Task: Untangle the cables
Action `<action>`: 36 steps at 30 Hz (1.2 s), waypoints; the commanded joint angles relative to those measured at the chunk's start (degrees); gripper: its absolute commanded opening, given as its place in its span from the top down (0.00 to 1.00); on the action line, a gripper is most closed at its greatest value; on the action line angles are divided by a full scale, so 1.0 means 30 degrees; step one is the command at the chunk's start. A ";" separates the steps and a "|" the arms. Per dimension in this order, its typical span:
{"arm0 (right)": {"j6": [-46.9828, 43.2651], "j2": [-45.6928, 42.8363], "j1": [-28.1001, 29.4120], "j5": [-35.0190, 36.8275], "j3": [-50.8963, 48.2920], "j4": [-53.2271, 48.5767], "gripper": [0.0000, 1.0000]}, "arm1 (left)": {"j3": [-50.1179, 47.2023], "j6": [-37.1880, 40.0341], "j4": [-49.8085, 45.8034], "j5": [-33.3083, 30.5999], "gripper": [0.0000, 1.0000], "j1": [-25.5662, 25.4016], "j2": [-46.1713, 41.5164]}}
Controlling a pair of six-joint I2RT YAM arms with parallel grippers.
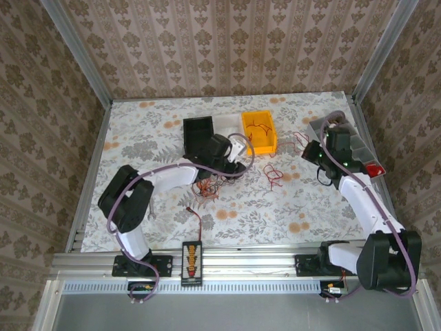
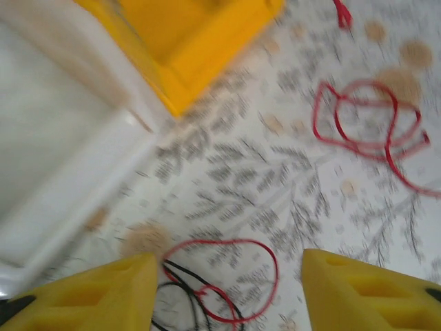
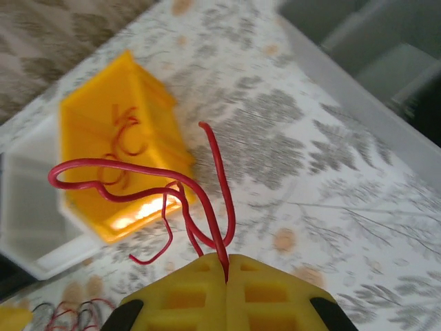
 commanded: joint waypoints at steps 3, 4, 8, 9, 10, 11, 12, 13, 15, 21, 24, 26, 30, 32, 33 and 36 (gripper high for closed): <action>-0.1722 0.1483 0.2504 0.3365 0.3522 -0.0913 1.00 | -0.2038 -0.4060 0.2554 -0.3905 0.42 0.1407 -0.2125; -0.1829 0.2201 0.2927 0.4216 0.4267 -0.1207 1.00 | -0.2456 -0.4513 0.2765 -0.4592 0.43 0.1521 -0.2544; -0.1618 0.5522 0.3584 0.5956 0.7019 -0.2068 1.00 | -0.3387 -0.5671 0.2353 -0.7496 0.44 0.1707 -0.3852; -0.1629 0.6248 0.3650 0.6176 0.7584 -0.1904 1.00 | -0.3610 -0.5865 0.2239 -0.7808 0.44 0.1780 -0.4122; -0.1575 0.7017 0.3749 0.6464 0.8261 -0.1902 1.00 | -0.3828 -0.5985 0.2200 -0.7853 0.44 0.1884 -0.4327; -0.1602 0.7663 0.3815 0.6502 0.8860 -0.1883 1.00 | -0.4045 -0.6105 0.2200 -0.7860 0.44 0.1981 -0.4507; -0.1742 0.8408 0.3904 0.6433 0.9558 -0.1790 1.00 | -0.4263 -0.6225 0.2202 -0.7881 0.44 0.2070 -0.4644; -0.1808 0.9116 0.4029 0.6628 1.0240 -0.1817 1.00 | -0.4477 -0.6272 0.2244 -0.7940 0.44 0.2133 -0.4778; -0.2020 1.0290 0.4253 0.6762 1.1236 -0.1701 1.00 | -0.4808 -0.6372 0.2281 -0.8028 0.44 0.2223 -0.4884; -0.2259 1.4083 0.5177 0.6006 1.4216 -0.2971 0.99 | -0.5320 -0.6624 0.2778 -0.7869 0.43 0.2402 -0.4578; -0.2225 1.5629 0.5626 0.5670 1.5247 -0.4047 1.00 | -0.5320 -0.6693 0.2912 -0.7838 0.43 0.2401 -0.4364; -0.1871 1.6425 0.5666 0.5353 1.5741 -0.4734 1.00 | -0.5378 -0.6699 0.3005 -0.7723 0.43 0.2416 -0.4280; -0.1475 1.7407 0.5647 0.4487 1.6272 -0.5707 0.99 | -0.5408 -0.6413 0.3158 -0.7370 0.43 0.2430 -0.4098; -0.1454 1.8113 0.5618 0.4308 1.6842 -0.6485 0.99 | -0.5338 -0.6345 0.3206 -0.7227 0.43 0.2430 -0.3938; -0.1432 1.8486 0.5597 0.4293 1.7216 -0.6972 0.99 | -0.5277 -0.6340 0.3167 -0.7209 0.43 0.2449 -0.3842; -0.1135 1.9122 0.5475 0.3912 1.7576 -0.7326 0.99 | -0.5130 -0.6370 0.3200 -0.7065 0.43 0.2430 -0.3654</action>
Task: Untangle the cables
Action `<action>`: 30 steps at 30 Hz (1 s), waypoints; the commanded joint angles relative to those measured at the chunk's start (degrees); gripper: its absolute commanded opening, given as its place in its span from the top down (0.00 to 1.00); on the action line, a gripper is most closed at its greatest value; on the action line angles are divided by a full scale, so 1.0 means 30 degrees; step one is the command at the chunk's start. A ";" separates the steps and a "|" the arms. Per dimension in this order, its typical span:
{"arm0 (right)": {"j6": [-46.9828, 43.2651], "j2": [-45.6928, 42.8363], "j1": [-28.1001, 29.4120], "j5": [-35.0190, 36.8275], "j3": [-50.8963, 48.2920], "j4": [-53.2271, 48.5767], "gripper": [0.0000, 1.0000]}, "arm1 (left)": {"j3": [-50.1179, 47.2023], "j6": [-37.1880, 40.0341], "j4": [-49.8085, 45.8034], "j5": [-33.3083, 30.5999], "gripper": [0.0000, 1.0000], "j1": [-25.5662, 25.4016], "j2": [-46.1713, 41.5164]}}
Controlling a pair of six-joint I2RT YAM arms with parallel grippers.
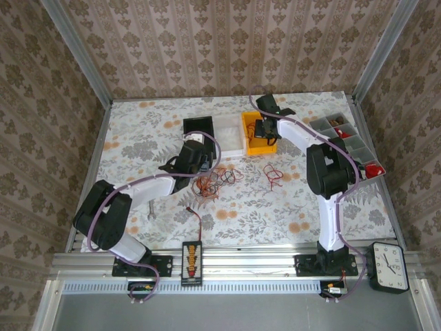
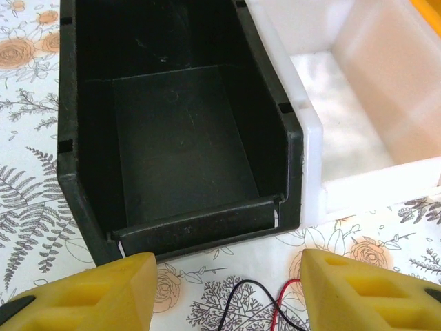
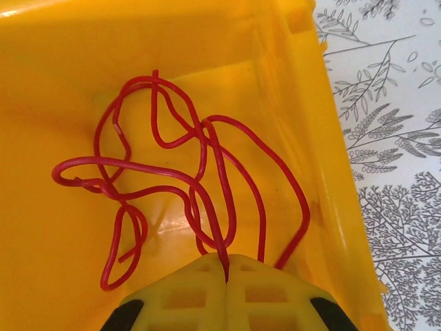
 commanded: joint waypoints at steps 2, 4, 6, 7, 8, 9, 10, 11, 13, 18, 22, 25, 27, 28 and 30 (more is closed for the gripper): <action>0.0742 0.0975 -0.0286 -0.1118 0.0783 -0.1475 0.99 | 0.0160 -0.0099 0.0446 0.0498 0.43 0.0077 0.0350; 0.0953 0.1323 -0.0360 -0.1237 0.1017 -0.1497 0.98 | 0.0283 -0.0022 0.0445 0.0699 0.43 0.0055 0.0443; 0.1054 0.1602 -0.0356 -0.1288 0.1282 -0.1504 0.98 | 0.0383 -0.0022 0.0357 0.0754 0.43 0.0059 0.0559; 0.1104 0.1691 -0.0360 -0.1356 0.1367 -0.1463 0.98 | 0.0465 -0.0009 0.0290 0.0763 0.43 0.0048 0.0621; 0.1129 0.1771 -0.0347 -0.1372 0.1428 -0.1439 0.98 | 0.0519 0.0004 0.0291 0.0759 0.43 0.0048 0.0647; 0.1160 0.1788 -0.0346 -0.1411 0.1477 -0.1384 0.97 | 0.0559 0.0033 0.0247 0.0795 0.43 0.0051 0.0651; 0.1160 0.1788 -0.0336 -0.1481 0.1473 -0.1296 0.97 | 0.0618 0.0051 0.0226 0.0810 0.43 0.0059 0.0680; 0.1160 0.1734 -0.0326 -0.1529 0.1462 -0.1234 0.97 | 0.0667 0.0079 0.0174 0.0797 0.43 0.0048 0.0687; 0.1182 0.1478 -0.0329 -0.1687 0.1433 -0.1041 0.94 | 0.0764 0.0153 0.0080 0.0771 0.43 0.0048 0.0651; 0.1279 0.0182 -0.0329 -0.1660 0.0786 -0.0230 0.75 | 0.0914 0.0185 0.0040 0.0953 0.43 0.0018 0.0763; 0.1296 -0.0958 -0.0314 -0.1325 0.0224 0.0319 0.69 | 0.1086 0.0212 0.0054 0.1020 0.43 -0.0141 0.0803; 0.1357 -0.1678 -0.0349 -0.1136 -0.0124 0.0472 0.65 | 0.1262 0.0466 -0.0088 0.0993 0.42 -0.0274 0.0769; 0.1420 -0.2221 -0.0361 -0.0908 -0.0519 0.0532 0.62 | 0.1325 0.0647 -0.0214 0.1016 0.42 -0.0352 0.0666; 0.1424 -0.2567 -0.0359 -0.0771 -0.0799 0.0528 0.61 | 0.1311 0.0750 -0.0279 0.1086 0.42 -0.0341 0.0601; 0.1351 -0.3379 -0.0355 -0.0643 -0.1545 0.1079 0.61 | 0.1245 0.0987 -0.0340 0.1380 0.41 -0.0390 0.0461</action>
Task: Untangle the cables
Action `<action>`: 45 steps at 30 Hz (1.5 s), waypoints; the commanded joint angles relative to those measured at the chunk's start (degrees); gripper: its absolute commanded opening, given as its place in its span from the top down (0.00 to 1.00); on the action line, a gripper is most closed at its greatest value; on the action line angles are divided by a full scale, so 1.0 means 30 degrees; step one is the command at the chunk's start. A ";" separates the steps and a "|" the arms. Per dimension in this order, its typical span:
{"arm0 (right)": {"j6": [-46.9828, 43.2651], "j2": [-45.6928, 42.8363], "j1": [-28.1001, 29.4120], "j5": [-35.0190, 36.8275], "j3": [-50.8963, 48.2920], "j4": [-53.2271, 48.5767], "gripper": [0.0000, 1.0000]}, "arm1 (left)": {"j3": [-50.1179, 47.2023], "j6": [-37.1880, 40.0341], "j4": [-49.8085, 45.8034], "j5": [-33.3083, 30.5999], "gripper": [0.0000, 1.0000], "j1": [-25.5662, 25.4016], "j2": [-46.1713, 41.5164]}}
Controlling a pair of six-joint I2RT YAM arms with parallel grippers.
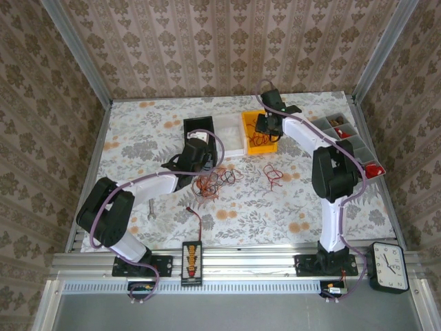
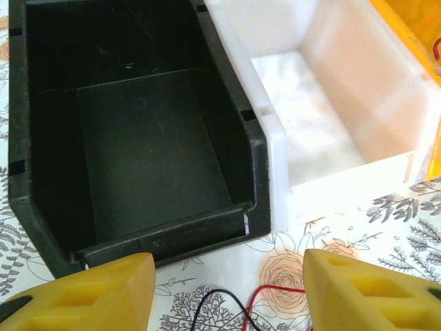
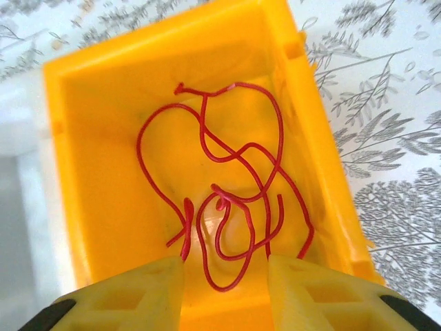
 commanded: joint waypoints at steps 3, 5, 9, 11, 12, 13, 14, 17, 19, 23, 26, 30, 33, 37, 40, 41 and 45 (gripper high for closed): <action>0.0032 -0.3010 0.0045 0.0599 -0.2918 0.1051 0.60 | 0.0219 0.0989 -0.0775 0.0748 0.41 -0.0170 -0.0257; -0.0023 -0.4352 0.0125 0.0272 -0.4715 0.1388 0.59 | 0.0015 0.1246 -0.0937 0.0814 0.41 -0.0228 -0.0345; 0.0153 -0.6446 0.0399 -0.0225 -0.8327 0.1222 0.55 | -0.0028 0.1842 -0.1515 0.0914 0.41 -0.0365 -0.0128; 0.0310 -0.7140 0.0505 -0.0274 -0.9822 0.1124 0.50 | 0.0104 0.2135 -0.1812 0.1028 0.41 -0.0408 0.0051; 0.0346 -0.7433 0.0566 -0.0242 -1.0531 0.1073 0.47 | 0.0135 0.2255 -0.1985 0.1048 0.41 -0.0434 0.0150; 0.0368 -0.7670 0.0602 -0.0199 -1.1144 0.1026 0.44 | 0.0150 0.2363 -0.2025 0.1086 0.41 -0.0447 0.0178; 0.0354 -0.7810 0.0678 -0.0199 -1.1571 0.1025 0.41 | 0.0150 0.2402 -0.2079 0.1080 0.41 -0.0491 0.0231; 0.0025 -0.7954 0.1005 -0.0352 -1.2710 0.1205 0.38 | 0.0251 0.2471 -0.2171 0.1056 0.40 -0.0533 0.0322; -0.0265 -0.7737 0.1202 -0.0597 -1.3027 0.1398 0.37 | 0.0373 0.2514 -0.2245 0.1029 0.40 -0.0602 0.0423; -0.0792 -0.6750 0.1534 -0.0607 -1.2792 0.1209 0.36 | 0.0638 0.2529 -0.2349 0.0976 0.40 -0.0682 0.0551; -0.1145 -0.6108 0.1701 -0.0582 -1.2534 0.1036 0.36 | 0.0734 0.2470 -0.2380 0.0902 0.40 -0.0693 0.0602; -0.1465 -0.5227 0.2108 -0.0204 -1.2386 0.0694 0.37 | 0.0722 0.2448 -0.2409 0.0778 0.40 -0.0739 0.0588; -0.1687 -0.4572 0.2452 0.0044 -1.2228 0.0430 0.41 | 0.0735 0.2411 -0.2408 0.0744 0.40 -0.0758 0.0632; -0.1876 -0.3948 0.2768 0.0062 -1.2048 0.0220 0.55 | 0.0764 0.2411 -0.2414 0.0654 0.40 -0.0789 0.0683; -0.1902 -0.3855 0.2772 0.0145 -1.2076 0.0234 0.75 | 0.0764 0.2440 -0.2423 0.0523 0.40 -0.0891 0.0646; -0.1924 -0.3933 0.2772 0.0158 -1.2092 0.0275 0.79 | 0.0738 0.2441 -0.2408 0.0421 0.40 -0.0905 0.0646; -0.1817 -0.4489 0.2720 0.0161 -1.2308 0.0494 0.91 | 0.0721 0.2411 -0.2389 0.0305 0.40 -0.0965 0.0646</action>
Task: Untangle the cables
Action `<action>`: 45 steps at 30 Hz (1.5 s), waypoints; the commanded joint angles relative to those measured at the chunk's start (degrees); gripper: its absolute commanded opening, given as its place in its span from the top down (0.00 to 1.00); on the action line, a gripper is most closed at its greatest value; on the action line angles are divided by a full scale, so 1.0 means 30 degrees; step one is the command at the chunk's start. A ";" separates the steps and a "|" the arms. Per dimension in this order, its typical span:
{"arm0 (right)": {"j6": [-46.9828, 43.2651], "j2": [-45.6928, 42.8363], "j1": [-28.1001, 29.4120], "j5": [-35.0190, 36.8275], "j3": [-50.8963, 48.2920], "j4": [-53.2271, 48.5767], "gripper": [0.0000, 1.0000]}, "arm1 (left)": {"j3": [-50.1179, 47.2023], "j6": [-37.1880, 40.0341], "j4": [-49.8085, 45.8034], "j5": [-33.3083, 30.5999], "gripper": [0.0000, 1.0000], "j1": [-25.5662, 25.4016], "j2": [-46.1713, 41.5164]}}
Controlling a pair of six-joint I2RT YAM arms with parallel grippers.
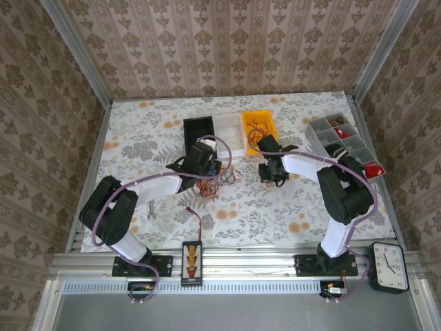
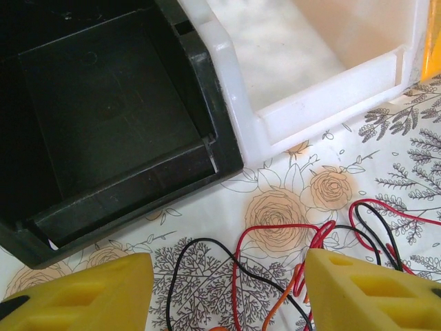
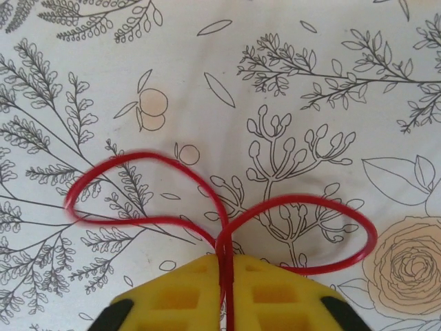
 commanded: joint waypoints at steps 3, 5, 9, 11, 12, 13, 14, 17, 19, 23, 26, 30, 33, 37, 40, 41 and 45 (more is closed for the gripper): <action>0.0301 -0.0673 -0.0134 -0.0082 -0.0629 -0.0348 0.94 | 0.0510 0.0116 -0.0225 -0.0345 0.40 -0.0098 0.0245; 0.0492 -0.1305 -0.0270 -0.0100 -0.0700 -0.0328 0.94 | 0.0488 0.0080 -0.0156 -0.0340 0.40 -0.0086 0.0273; 0.0557 -0.2468 -0.0523 -0.0149 -0.0209 -0.0808 0.94 | 0.0407 0.0022 -0.0035 -0.0296 0.40 -0.0062 0.0275; 0.0456 -0.2890 -0.0612 -0.0158 0.0271 -0.1071 0.94 | 0.0349 -0.0052 0.0047 -0.0300 0.40 -0.0031 0.0275; 0.0340 -0.3101 -0.0691 -0.0192 0.0644 -0.1433 0.93 | 0.0290 -0.0109 0.0082 -0.0299 0.40 0.0004 0.0260; 0.0211 -0.3225 -0.0735 -0.0233 0.1076 -0.1570 0.93 | 0.0233 -0.0150 0.0155 -0.0293 0.40 0.0034 0.0246; 0.0079 -0.3264 -0.0862 -0.0337 0.1503 -0.1643 0.93 | 0.0145 -0.0225 0.0240 -0.0302 0.40 0.0049 0.0246; -0.0185 -0.2917 -0.1359 -0.0861 0.3302 -0.1847 0.93 | -0.0065 -0.0345 0.0456 -0.0385 0.40 0.0095 0.0165; -0.0406 -0.2396 -0.1732 -0.1075 0.4764 -0.1884 0.93 | -0.0197 -0.0418 0.0564 -0.0424 0.40 0.0114 0.0129; -0.0597 -0.0630 -0.2532 -0.1747 0.7549 -0.1666 0.92 | -0.0419 -0.0607 0.0611 -0.0515 0.40 0.0230 0.0071; -0.0668 0.1283 -0.2933 -0.2029 0.9811 -0.1468 0.91 | -0.0592 -0.0737 0.0668 -0.0516 0.40 0.0384 0.0070; -0.0465 0.4111 -0.3276 -0.2257 1.2752 -0.1496 0.91 | -0.0626 -0.0928 0.0674 -0.0387 0.40 0.0649 0.0187; 0.0103 0.6033 -0.3450 -0.2743 1.4658 -0.1478 0.89 | -0.0596 -0.0976 0.0663 -0.0271 0.40 0.0803 0.0302; 0.0585 0.7236 -0.3534 -0.3044 1.5961 -0.1484 0.57 | -0.0576 -0.0895 0.0448 -0.0183 0.37 0.0877 0.0277; 0.0708 0.6292 -0.3493 -0.2596 1.5256 -0.1117 0.49 | -0.0704 -0.0756 0.0198 -0.0077 0.35 0.0869 0.0059; 0.0652 0.5820 -0.3447 -0.2398 1.4760 -0.1008 0.48 | -0.0810 -0.0719 0.0174 -0.0073 0.35 0.0869 -0.0035; -0.0295 0.3158 -0.2819 -0.1445 1.1766 -0.0098 0.48 | -0.1195 -0.0370 -0.0098 0.0337 0.33 0.0876 -0.0438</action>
